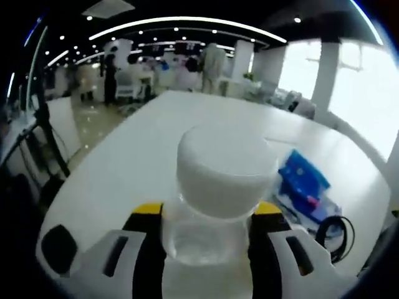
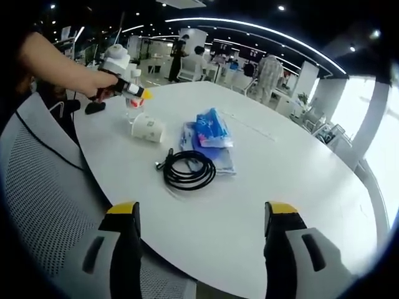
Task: Arrange the tabletop items into an orderly group along one side of the table until the central work area is clear of visible clutter.
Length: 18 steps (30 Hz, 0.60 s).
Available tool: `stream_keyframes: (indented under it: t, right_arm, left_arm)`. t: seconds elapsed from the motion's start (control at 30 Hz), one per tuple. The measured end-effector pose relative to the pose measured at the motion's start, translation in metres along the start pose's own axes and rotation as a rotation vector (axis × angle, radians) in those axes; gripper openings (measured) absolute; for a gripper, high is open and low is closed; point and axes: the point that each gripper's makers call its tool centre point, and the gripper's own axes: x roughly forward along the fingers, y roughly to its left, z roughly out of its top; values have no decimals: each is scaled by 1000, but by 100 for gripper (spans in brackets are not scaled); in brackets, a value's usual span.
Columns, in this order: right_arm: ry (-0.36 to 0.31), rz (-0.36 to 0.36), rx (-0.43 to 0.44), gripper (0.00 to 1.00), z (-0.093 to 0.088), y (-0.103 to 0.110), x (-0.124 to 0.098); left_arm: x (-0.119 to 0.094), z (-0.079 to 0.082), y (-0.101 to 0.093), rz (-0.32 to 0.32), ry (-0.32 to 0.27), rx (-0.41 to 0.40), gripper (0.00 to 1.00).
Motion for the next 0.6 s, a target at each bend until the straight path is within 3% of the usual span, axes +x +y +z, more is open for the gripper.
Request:
stream_keyframes:
  t: [0.2,0.6]
  right_arm:
    - [1,-2,-2,81,0,0,0]
    - [-4,-11,3,81,1,-2,-1]
  left_arm:
    - [0,2,-1,-50,13,102,45]
    - [3,4,2,-154,39,151,44]
